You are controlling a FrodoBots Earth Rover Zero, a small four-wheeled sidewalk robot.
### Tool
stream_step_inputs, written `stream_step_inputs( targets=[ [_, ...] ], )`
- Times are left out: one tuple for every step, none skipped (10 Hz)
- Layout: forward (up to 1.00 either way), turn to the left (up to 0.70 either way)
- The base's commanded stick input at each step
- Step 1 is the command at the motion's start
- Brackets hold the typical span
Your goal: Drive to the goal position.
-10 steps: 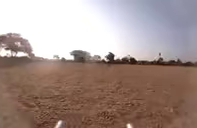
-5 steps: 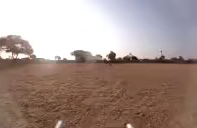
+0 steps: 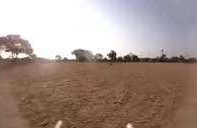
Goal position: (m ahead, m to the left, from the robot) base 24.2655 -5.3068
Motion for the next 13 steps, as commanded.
stream_step_inputs(
  targets=[
    [0.7,0.0],
    [0.7,0.0],
    [0.7,0.0],
    [0.7,0.0],
    [0.7,0.0],
    [0.7,0.0],
    [0.7,0.0],
    [0.7,0.0],
    [0.7,0.0],
    [0.7,0.0],
    [0.7,0.0],
    [0.7,0.0],
    [0.7,0.0]
  ],
)
